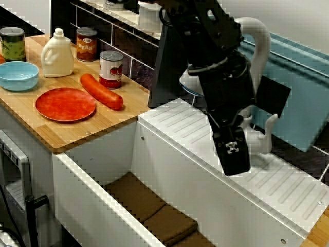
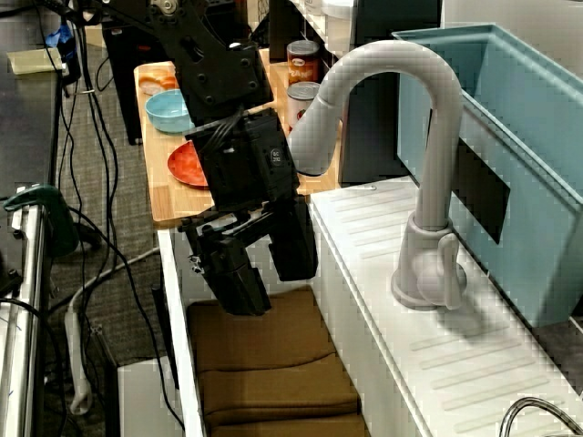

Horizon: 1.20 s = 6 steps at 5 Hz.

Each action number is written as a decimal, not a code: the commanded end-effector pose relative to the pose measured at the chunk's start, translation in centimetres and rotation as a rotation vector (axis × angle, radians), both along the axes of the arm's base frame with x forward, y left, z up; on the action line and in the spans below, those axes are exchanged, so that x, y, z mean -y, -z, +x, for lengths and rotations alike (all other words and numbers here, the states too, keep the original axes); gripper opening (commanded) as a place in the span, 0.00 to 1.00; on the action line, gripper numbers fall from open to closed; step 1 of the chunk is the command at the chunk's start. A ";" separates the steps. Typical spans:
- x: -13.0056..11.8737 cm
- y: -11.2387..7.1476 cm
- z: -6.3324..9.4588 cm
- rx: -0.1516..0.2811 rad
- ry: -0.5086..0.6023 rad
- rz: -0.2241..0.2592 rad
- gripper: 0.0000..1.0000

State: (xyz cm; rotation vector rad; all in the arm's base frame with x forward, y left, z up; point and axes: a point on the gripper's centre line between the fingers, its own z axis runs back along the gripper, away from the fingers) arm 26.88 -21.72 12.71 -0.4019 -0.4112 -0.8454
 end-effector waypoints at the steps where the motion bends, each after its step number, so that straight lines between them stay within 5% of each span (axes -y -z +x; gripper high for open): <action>1: 0.0 0.0 0.0 0.000 0.000 0.000 1.00; 3: -2.8 -3.2 -1.9 0.053 0.035 0.045 1.00; 4: -6.2 -4.0 -3.0 0.094 -0.006 0.050 1.00; 6: -12.5 -3.1 -4.4 0.172 0.018 0.085 1.00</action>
